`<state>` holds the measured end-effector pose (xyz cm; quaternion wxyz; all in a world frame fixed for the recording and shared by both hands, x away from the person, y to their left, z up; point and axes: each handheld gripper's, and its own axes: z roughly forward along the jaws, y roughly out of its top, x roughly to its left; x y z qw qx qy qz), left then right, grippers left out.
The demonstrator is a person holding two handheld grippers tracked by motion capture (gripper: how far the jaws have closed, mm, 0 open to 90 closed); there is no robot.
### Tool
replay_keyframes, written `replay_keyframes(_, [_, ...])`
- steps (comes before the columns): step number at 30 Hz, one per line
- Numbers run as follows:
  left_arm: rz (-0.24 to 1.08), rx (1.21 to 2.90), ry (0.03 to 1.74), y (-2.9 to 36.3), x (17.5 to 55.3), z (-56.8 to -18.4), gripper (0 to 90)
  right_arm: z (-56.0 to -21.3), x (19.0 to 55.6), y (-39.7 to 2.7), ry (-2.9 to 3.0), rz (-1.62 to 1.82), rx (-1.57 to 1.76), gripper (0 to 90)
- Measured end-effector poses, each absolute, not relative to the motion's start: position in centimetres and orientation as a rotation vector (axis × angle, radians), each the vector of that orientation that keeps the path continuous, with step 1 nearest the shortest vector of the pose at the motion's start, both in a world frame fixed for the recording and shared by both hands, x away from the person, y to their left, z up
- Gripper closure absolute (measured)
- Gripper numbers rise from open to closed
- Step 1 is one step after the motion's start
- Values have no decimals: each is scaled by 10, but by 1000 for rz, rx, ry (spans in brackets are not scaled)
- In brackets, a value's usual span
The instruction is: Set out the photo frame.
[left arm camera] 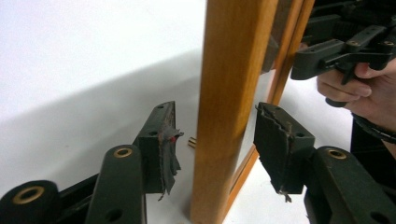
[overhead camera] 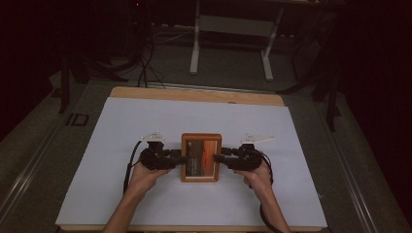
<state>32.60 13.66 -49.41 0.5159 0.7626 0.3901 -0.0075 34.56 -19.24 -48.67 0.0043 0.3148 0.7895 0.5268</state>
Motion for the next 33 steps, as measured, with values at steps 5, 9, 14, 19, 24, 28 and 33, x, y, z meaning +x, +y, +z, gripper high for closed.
replay_keyframes(5, [20,1834,932,144,323,-488,486,-483,343,-197,2477,1607,977,485])
replay_keyframes(9, [48,1831,935,149,321,-484,486,-478,340,-200,2481,1578,965,485])
replay_keyframes(14, [130,1851,964,161,316,-479,486,-475,338,-206,2491,1539,951,490])
replay_keyframes(19, [193,1873,998,167,314,-479,486,-473,337,-213,2498,1498,954,500])
replay_keyframes(24, [264,1915,1015,170,312,-479,487,-477,339,-221,2513,1446,986,501])
replay_keyframes(28, [303,1943,1029,171,311,-480,487,-484,342,-226,2514,1408,1027,504])
replay_keyframes(33, [329,1979,1045,173,312,-485,501,-486,343,-228,2516,1359,1036,503])
